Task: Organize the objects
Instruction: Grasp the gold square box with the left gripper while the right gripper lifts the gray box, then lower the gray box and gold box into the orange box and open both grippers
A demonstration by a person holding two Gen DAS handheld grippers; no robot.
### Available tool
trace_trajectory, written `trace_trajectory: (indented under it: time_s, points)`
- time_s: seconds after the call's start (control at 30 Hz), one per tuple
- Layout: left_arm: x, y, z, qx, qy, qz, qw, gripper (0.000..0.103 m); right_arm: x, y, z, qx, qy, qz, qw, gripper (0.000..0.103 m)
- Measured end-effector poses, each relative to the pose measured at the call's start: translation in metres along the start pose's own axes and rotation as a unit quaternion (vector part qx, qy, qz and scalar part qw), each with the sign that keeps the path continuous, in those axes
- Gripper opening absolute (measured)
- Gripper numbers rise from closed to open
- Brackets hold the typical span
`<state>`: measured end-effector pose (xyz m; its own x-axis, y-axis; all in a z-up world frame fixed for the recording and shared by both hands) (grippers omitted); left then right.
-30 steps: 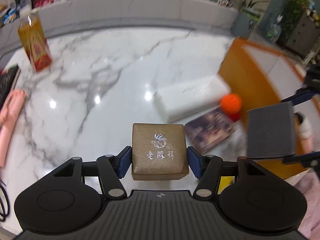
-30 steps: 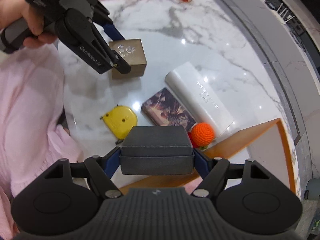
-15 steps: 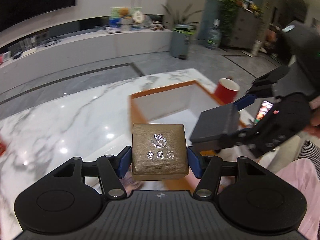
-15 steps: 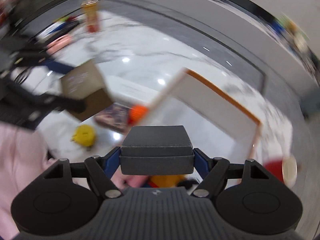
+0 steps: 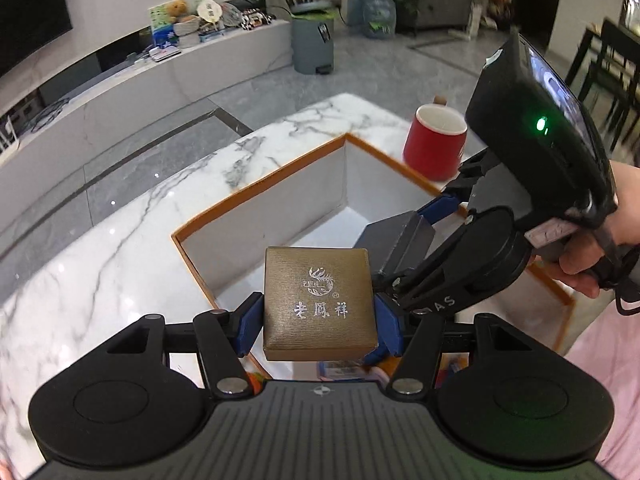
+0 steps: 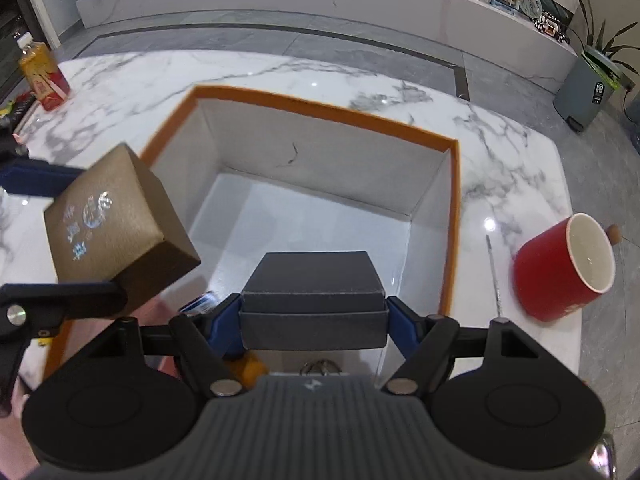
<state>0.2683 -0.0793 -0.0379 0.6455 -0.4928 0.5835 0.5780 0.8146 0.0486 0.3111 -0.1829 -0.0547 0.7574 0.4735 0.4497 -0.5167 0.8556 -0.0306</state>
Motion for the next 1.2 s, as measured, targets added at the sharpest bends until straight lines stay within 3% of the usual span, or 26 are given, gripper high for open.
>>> trace_trajectory:
  time_s: [0.2, 0.4, 0.67, 0.73, 1.0, 1.2]
  points:
    - [0.005, 0.005, -0.021, 0.006, 0.018, -0.028, 0.9994, 0.069, 0.005, 0.003, -0.025, -0.046, -0.009, 0.01, 0.999, 0.077]
    - [0.004, 0.005, -0.034, -0.001, 0.024, -0.031, 0.9992, 0.069, 0.003, 0.014, -0.036, -0.064, 0.033, 0.052, 0.996, 0.079]
    - [-0.001, 0.007, -0.036, -0.012, 0.025, -0.028, 0.9992, 0.069, 0.005, 0.0, -0.02, -0.013, 0.064, 0.059, 0.996, 0.082]
    - [-0.001, 0.005, -0.036, -0.014, 0.026, -0.03, 0.9991, 0.069, 0.006, -0.005, -0.015, -0.006, 0.07, 0.055, 0.996, 0.076]
    - [0.0, -0.004, -0.051, -0.026, 0.054, -0.065, 0.9961, 0.069, 0.002, -0.001, -0.015, 0.007, 0.092, 0.087, 0.992, 0.036]
    - [0.003, -0.007, -0.056, -0.002, 0.068, -0.113, 0.9912, 0.069, 0.006, 0.011, -0.02, 0.055, 0.038, 0.164, 0.984, 0.037]
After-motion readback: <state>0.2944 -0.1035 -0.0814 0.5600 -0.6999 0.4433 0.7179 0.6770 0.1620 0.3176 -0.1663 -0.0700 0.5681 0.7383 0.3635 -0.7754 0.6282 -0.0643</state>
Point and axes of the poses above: each gripper's, at about its wrist camera, not at the fingertips, and z roughly against the way its jaws point, y to its left, x to its top, the point moved 3 cm from there along -z, roughly the way its jaws point
